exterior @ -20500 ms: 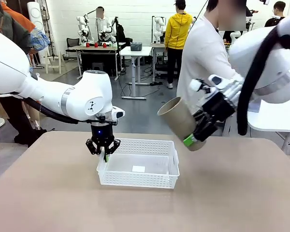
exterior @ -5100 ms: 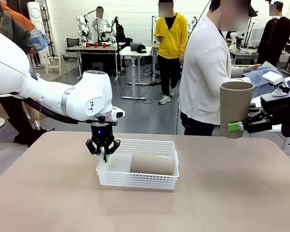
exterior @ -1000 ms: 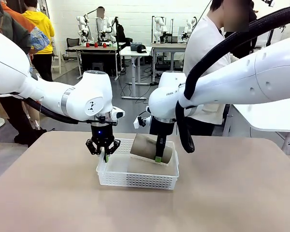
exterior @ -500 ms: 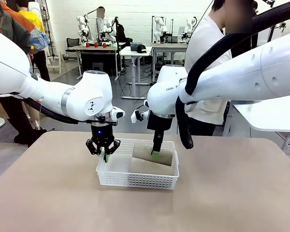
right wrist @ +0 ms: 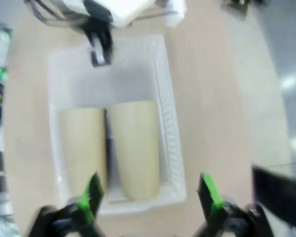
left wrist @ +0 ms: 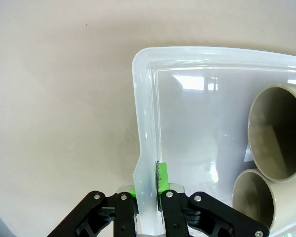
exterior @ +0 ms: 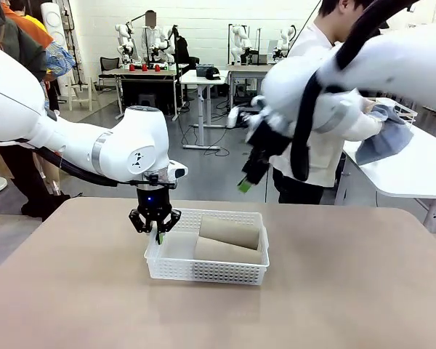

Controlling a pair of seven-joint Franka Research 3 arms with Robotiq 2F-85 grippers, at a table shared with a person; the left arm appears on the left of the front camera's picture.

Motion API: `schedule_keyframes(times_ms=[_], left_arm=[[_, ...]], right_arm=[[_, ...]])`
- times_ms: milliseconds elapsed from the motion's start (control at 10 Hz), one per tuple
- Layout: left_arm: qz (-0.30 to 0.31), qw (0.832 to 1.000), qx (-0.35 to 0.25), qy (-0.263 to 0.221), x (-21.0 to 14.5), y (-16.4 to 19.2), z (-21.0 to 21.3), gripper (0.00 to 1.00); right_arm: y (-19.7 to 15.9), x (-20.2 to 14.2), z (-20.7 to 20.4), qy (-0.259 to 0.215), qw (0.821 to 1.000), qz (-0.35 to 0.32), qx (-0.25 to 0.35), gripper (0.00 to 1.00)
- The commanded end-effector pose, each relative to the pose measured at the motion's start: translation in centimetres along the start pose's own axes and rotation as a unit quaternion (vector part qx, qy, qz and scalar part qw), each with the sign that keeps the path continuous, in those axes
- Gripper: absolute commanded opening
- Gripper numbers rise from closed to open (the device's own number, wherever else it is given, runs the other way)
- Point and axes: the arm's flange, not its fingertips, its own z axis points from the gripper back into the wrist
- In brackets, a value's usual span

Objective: Clean and organize the cups into the basket.
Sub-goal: Pick up the Reusable plastic cup from the right side of the table and stack it inside the Organizing basket in the center of the table.

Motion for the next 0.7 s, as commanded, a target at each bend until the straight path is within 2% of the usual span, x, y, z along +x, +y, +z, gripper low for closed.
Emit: schedule_keyframes(times_ms=[0,200,400,600], left_arm=[[0.000,1.000,0.000,-0.002,0.0,0.0,0.2,0.00],[0.000,1.000,0.000,-0.002,0.0,0.0,0.2,0.00],[0.000,1.000,0.000,-0.002,0.0,0.0,0.2,0.00],[0.000,1.000,0.000,-0.002,0.0,0.0,0.2,0.00]], right_arm=[[2.6,-8.7,4.2,-0.132,0.988,0.041,0.068,1.00],[4.3,-16.2,7.0,-0.208,0.968,0.105,0.096,1.00],[4.3,-22.5,8.2,-0.246,0.960,0.093,0.095,1.00],[4.2,-26.3,8.6,-0.277,0.955,0.073,0.072,1.00]])
